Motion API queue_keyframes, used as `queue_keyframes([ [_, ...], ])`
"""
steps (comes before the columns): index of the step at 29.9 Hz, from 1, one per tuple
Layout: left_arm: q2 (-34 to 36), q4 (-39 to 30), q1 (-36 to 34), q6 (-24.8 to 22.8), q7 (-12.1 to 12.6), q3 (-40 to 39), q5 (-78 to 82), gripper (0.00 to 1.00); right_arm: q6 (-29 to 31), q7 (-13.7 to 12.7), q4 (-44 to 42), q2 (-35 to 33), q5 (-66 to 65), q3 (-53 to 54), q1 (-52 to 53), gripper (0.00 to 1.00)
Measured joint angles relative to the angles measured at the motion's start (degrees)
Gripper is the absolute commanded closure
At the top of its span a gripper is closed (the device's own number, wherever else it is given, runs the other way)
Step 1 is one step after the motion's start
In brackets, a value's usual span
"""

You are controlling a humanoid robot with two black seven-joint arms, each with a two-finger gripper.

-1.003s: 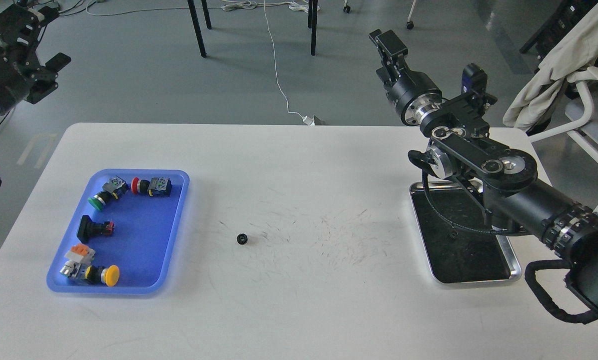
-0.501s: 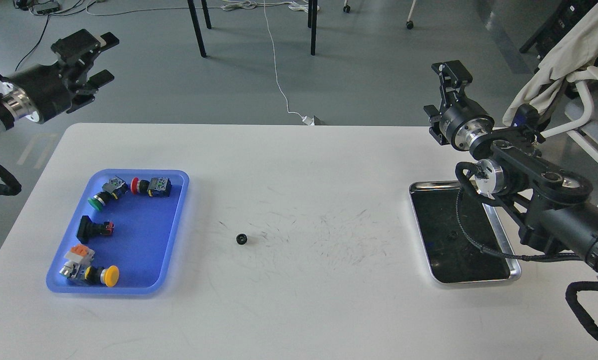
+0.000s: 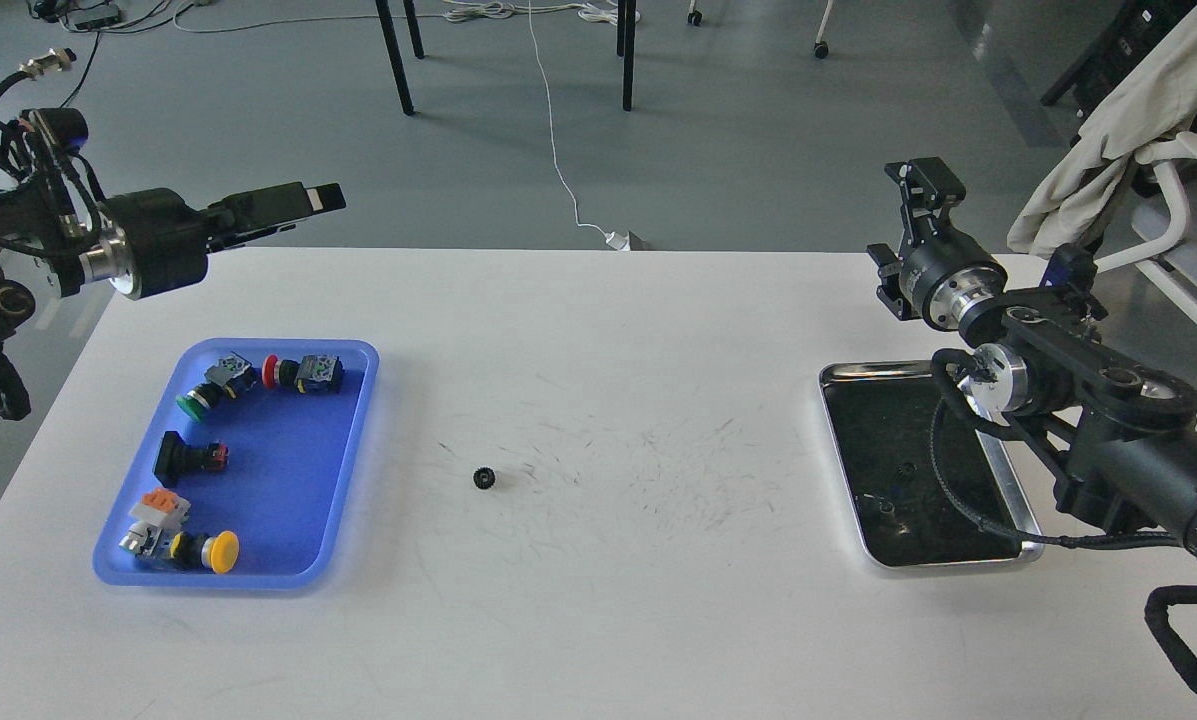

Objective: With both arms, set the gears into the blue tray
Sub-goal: 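Swing the left gripper over the blue tray toward the black part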

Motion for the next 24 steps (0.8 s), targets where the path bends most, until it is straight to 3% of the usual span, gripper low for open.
queue_keyframes([
  [6,0.49,-2.02,-0.15,1.09,0.01,2.54,5.53,0.01,0.63,0.13,-0.16,-0.07,1.40,1.69,-1.52,0.01],
  [17,6.43,-18.50,0.49,2.78,0.02,8.21,14.09,0.01,-0.04,-0.40,0.23,-0.17,5.41,6.53,-1.85,0.01],
  [24,6.14,-22.34,2.11,5.13,0.02,9.99,20.08,0.02,0.35,-0.38,0.56,-0.97,5.43,9.57,-0.71,0.01],
])
